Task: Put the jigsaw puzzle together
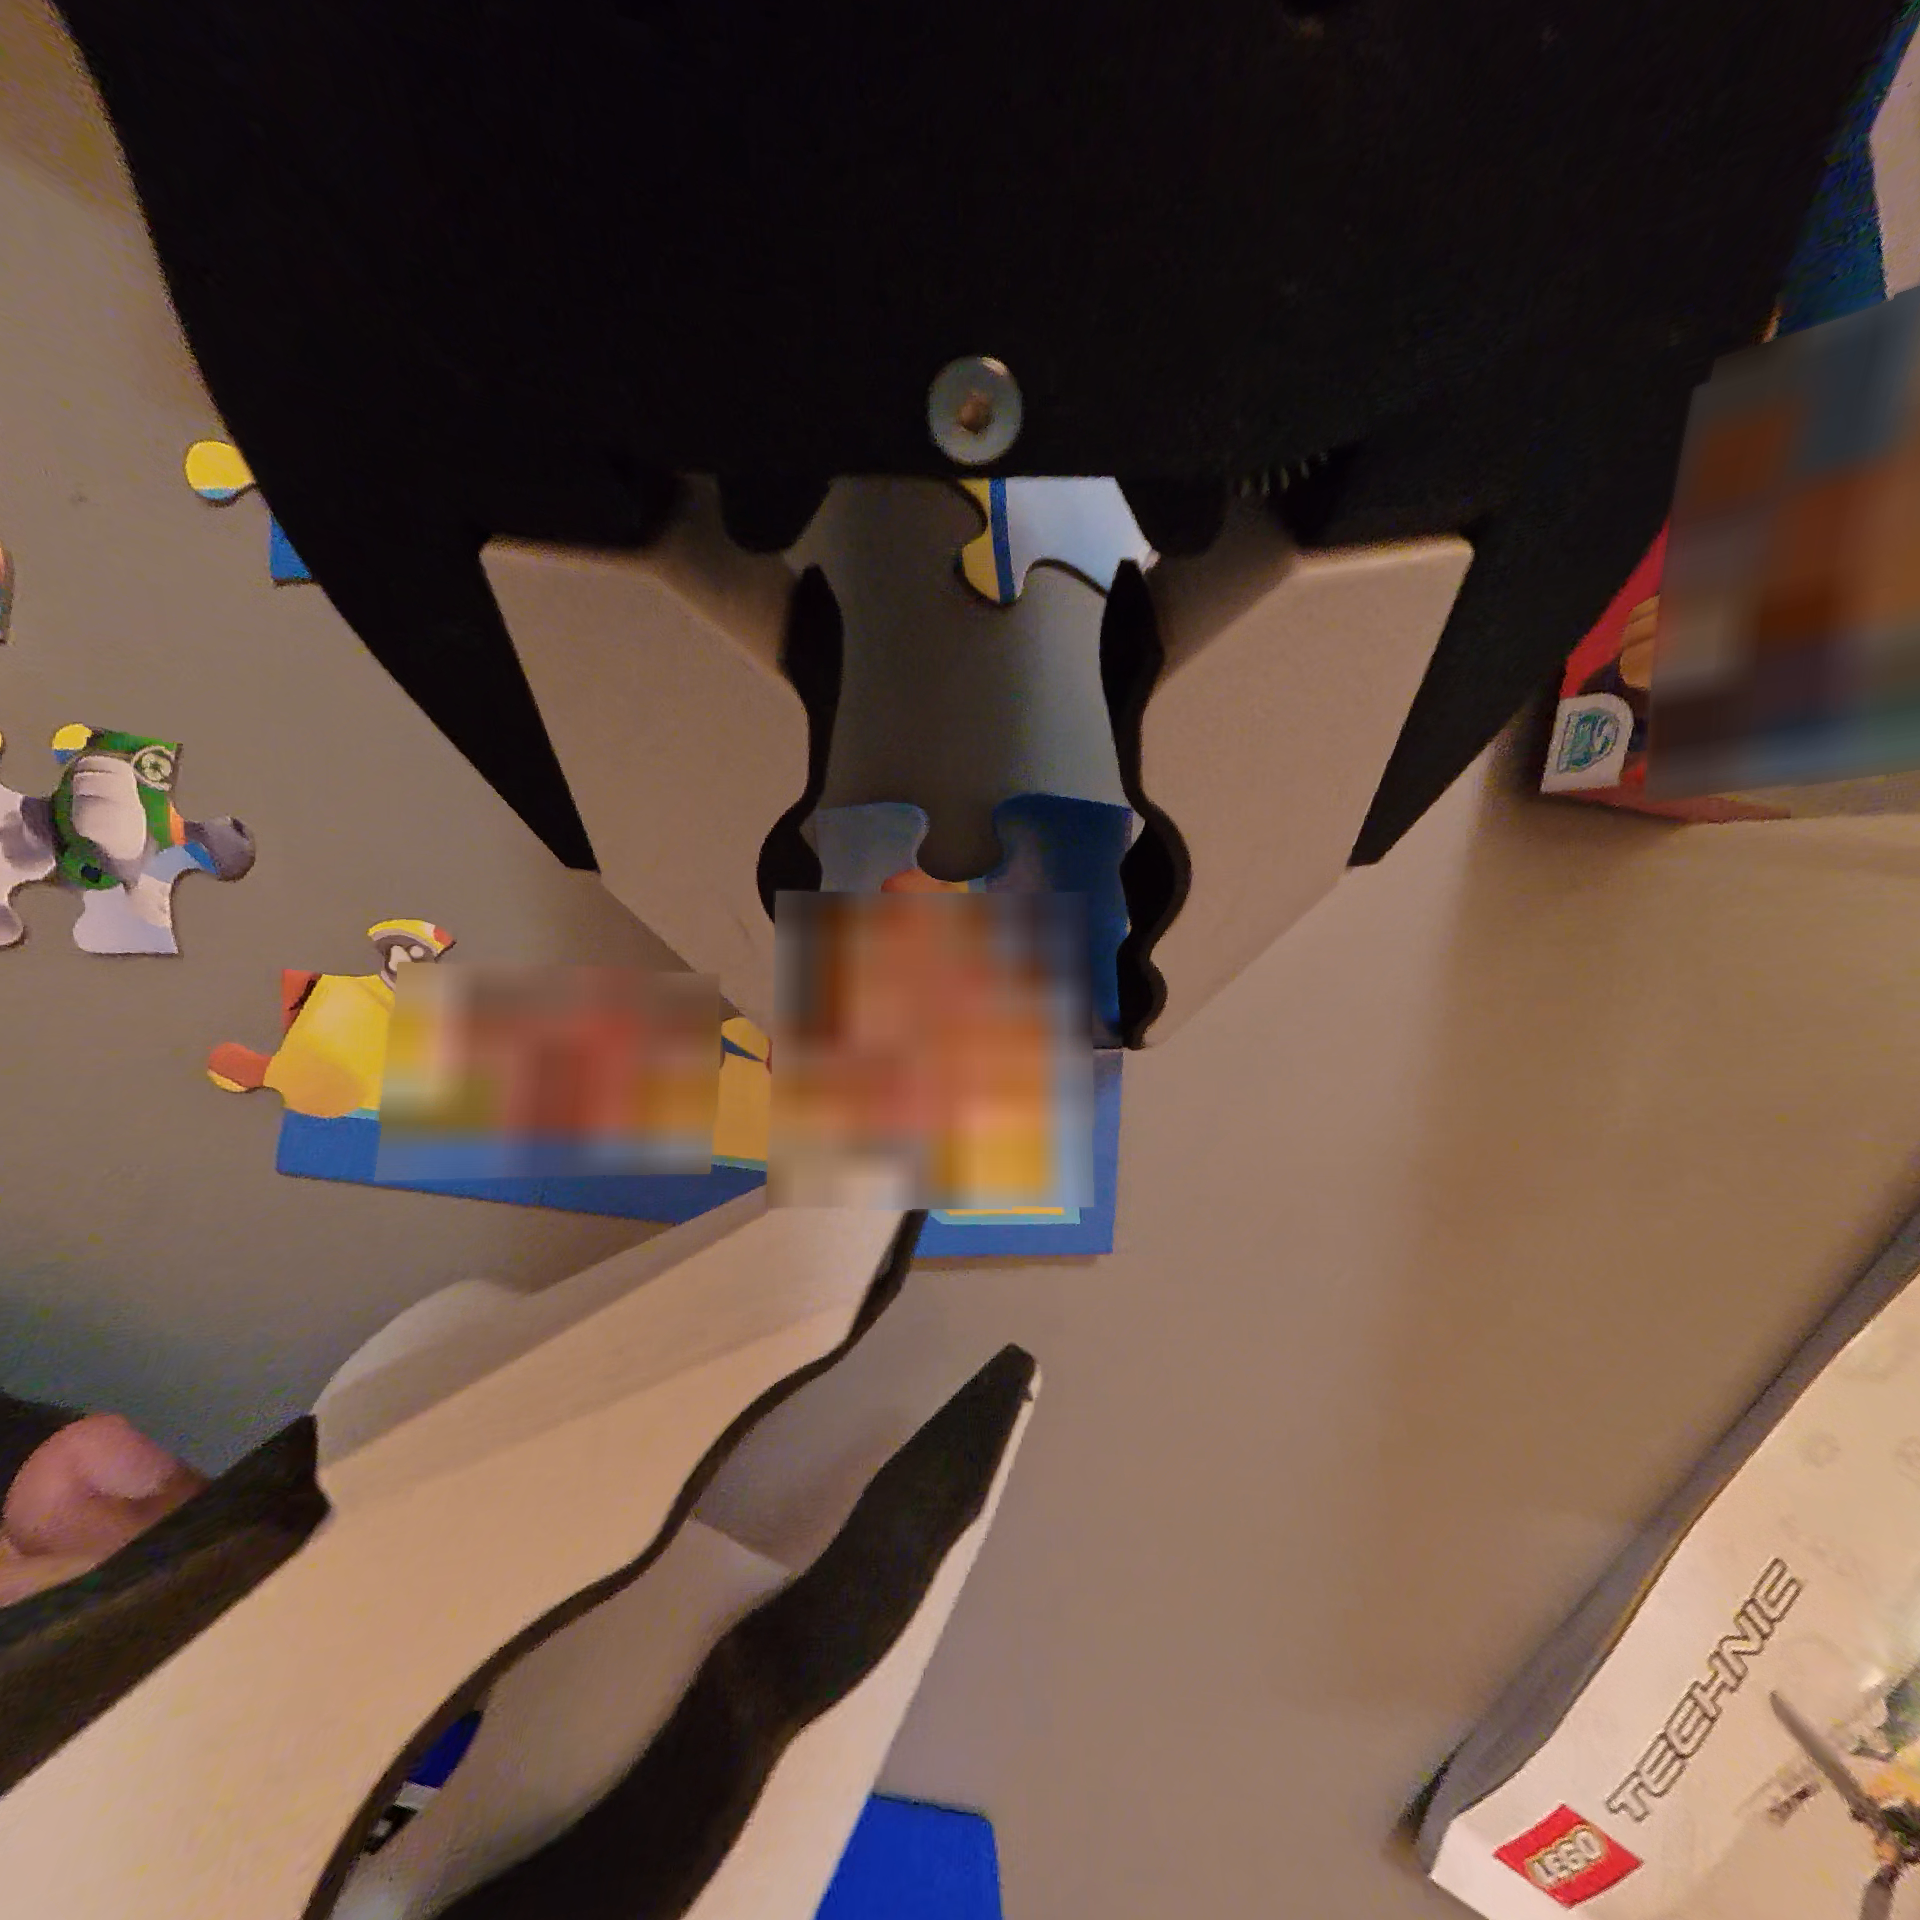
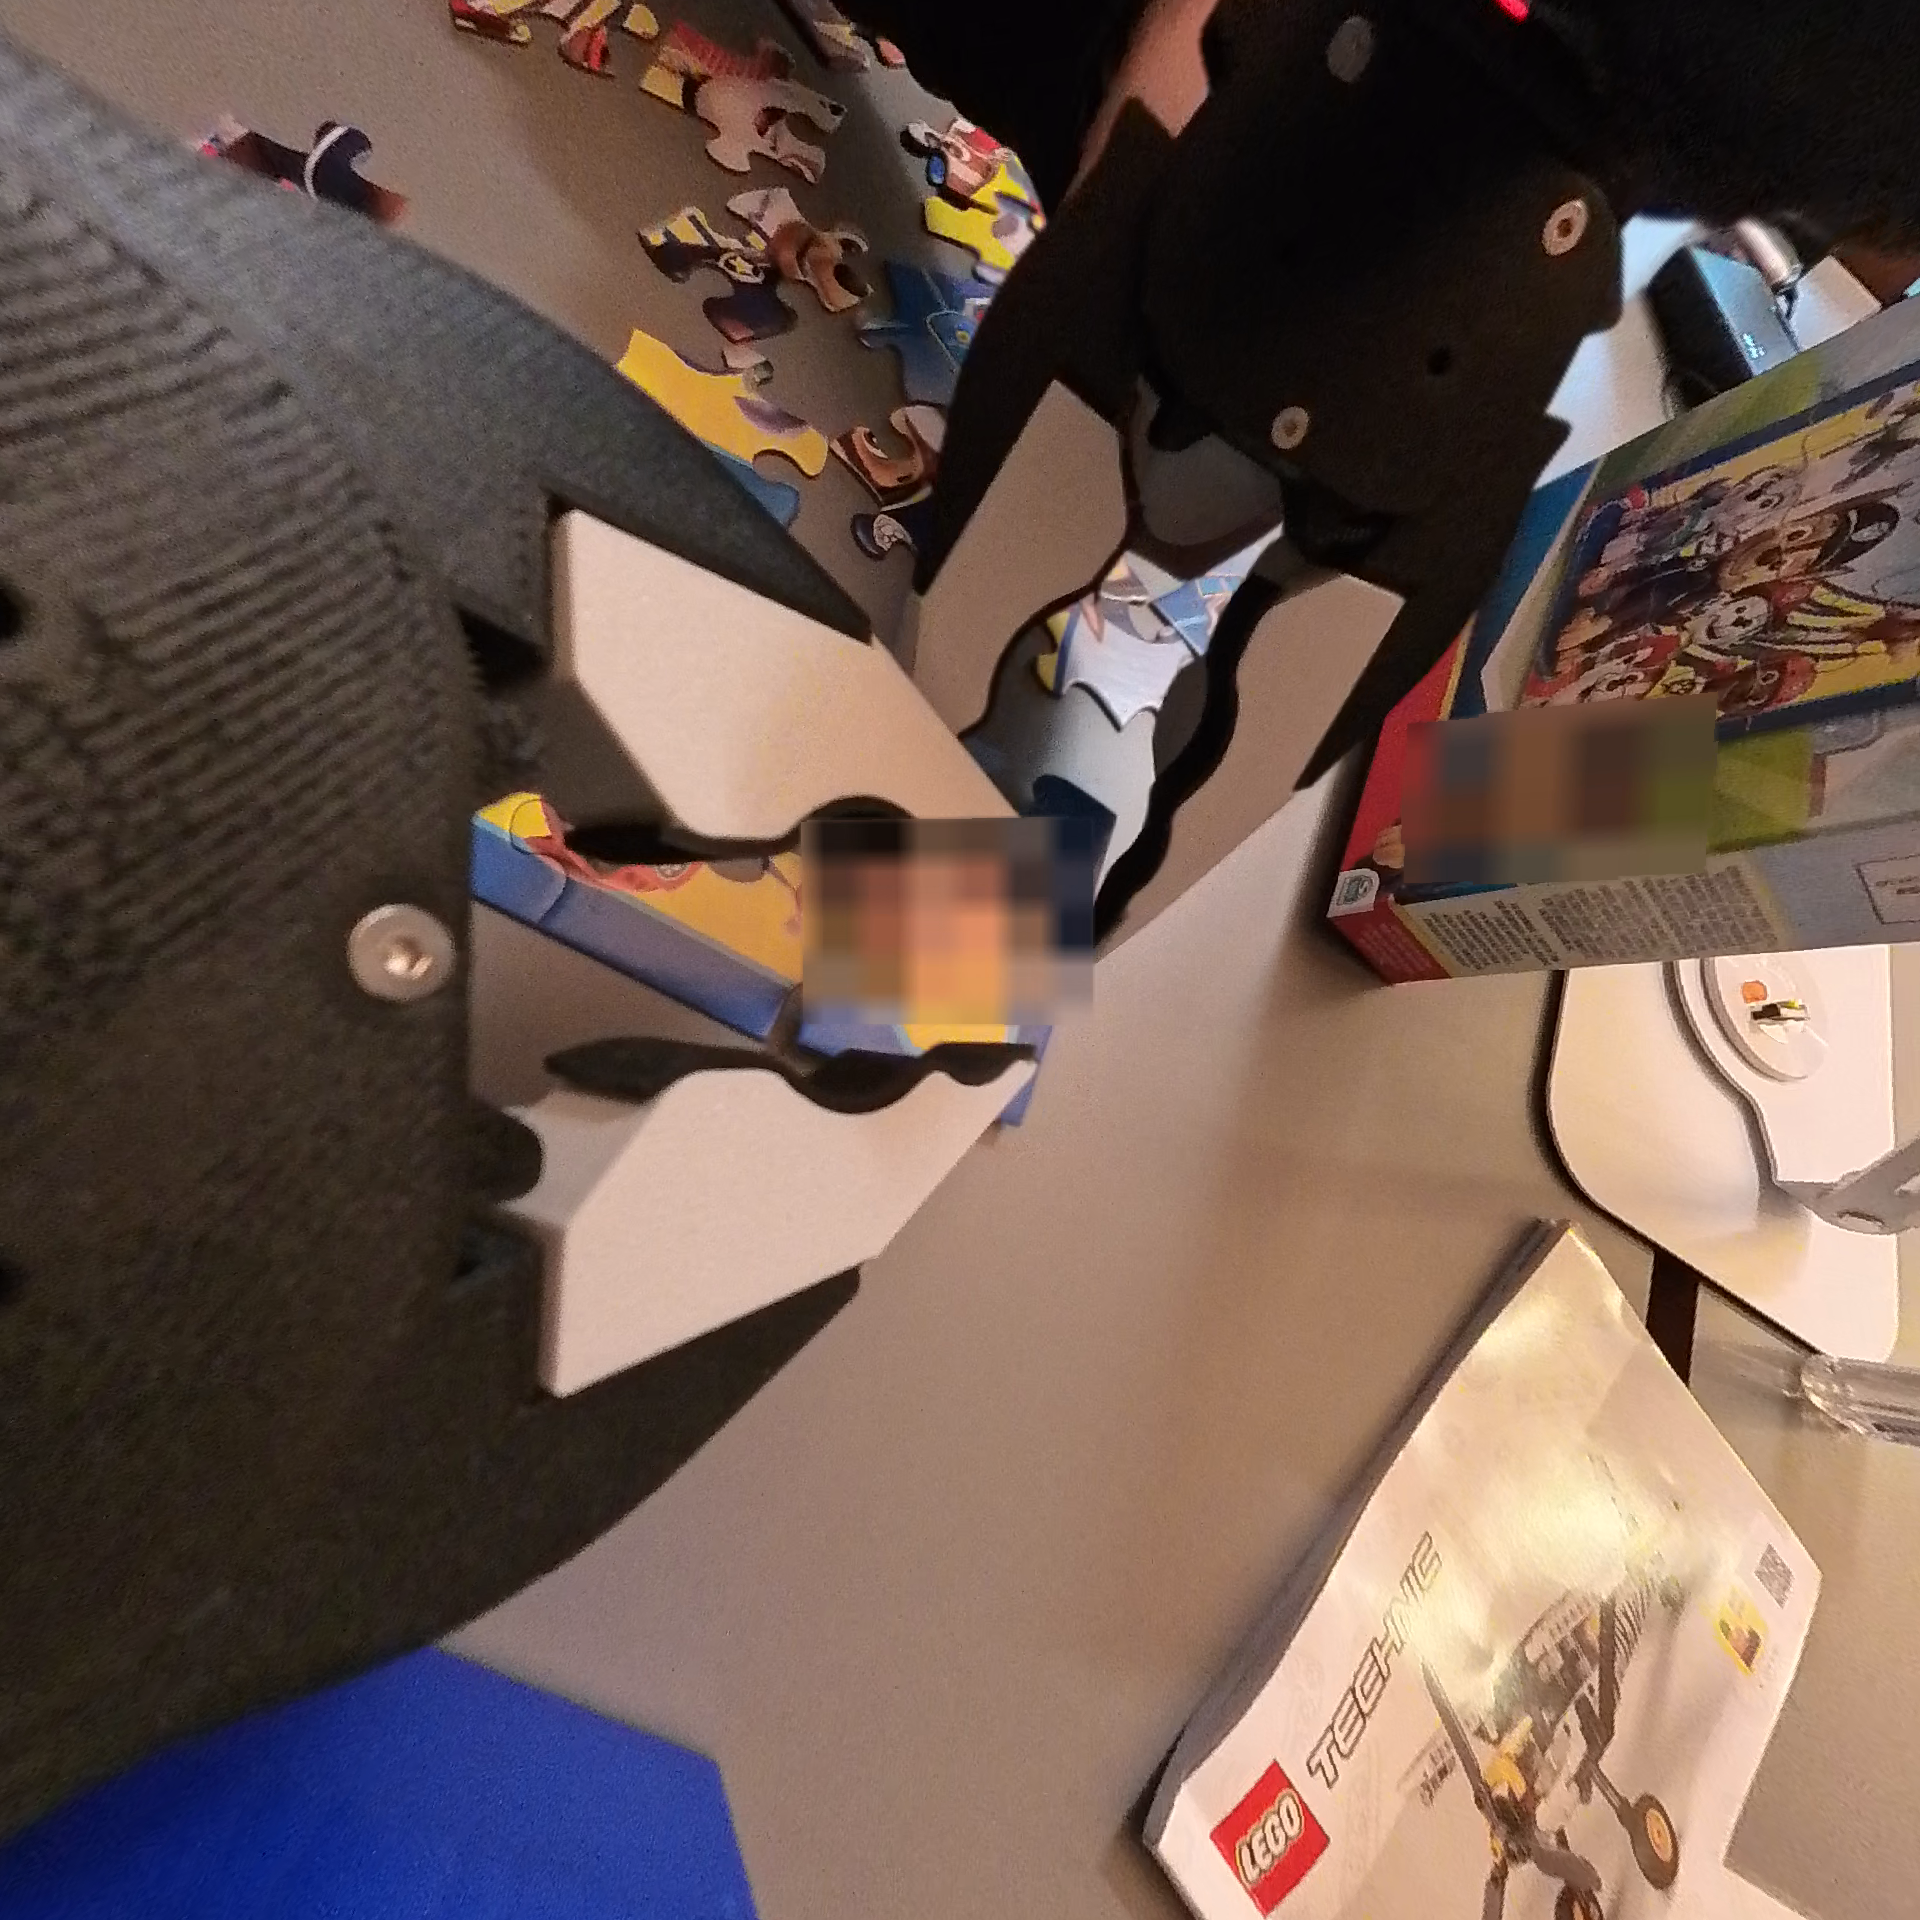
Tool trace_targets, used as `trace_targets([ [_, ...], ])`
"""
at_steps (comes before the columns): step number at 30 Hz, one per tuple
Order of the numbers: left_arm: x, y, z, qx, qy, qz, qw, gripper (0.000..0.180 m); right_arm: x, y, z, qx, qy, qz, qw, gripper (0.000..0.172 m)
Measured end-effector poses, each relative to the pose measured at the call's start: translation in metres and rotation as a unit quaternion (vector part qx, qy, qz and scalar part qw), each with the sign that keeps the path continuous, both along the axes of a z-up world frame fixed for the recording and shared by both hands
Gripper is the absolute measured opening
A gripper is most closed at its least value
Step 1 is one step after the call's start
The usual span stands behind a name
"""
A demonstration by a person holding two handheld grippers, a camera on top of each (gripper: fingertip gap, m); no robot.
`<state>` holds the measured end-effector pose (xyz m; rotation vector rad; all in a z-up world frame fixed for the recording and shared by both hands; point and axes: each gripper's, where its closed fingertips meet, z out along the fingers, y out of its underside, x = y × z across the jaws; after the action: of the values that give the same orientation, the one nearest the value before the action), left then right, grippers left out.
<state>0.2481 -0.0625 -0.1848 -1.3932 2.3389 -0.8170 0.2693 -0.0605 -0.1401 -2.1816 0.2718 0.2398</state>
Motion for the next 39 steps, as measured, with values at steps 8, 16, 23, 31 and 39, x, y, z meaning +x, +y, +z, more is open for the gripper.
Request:
trace_targets([
  [8, 0.005, 0.000, -0.007, 0.042, -0.002, -0.034, 0.999, 0.049, -0.001, 0.000, 0.003, 0.004, -0.001, 0.001, 1.000, 0.032],
  [16, 0.009, 0.000, -0.004, 0.040, -0.008, -0.040, 0.998, 0.052, 0.000, -0.001, 0.007, 0.010, -0.002, -0.001, 1.000, 0.031],
  [23, 0.011, 0.004, -0.014, 0.032, 0.012, -0.028, 0.999, 0.070, 0.001, -0.001, 0.009, 0.015, -0.002, -0.003, 1.000, 0.031],
  [31, 0.010, 0.003, -0.013, 0.032, 0.012, -0.037, 0.999, 0.055, 0.000, -0.001, 0.010, 0.017, -0.003, -0.002, 1.000, 0.031],
  [39, 0.011, 0.002, -0.012, 0.035, 0.013, -0.042, 0.998, 0.045, 0.002, 0.000, 0.011, 0.020, -0.002, -0.002, 1.000, 0.032],
])
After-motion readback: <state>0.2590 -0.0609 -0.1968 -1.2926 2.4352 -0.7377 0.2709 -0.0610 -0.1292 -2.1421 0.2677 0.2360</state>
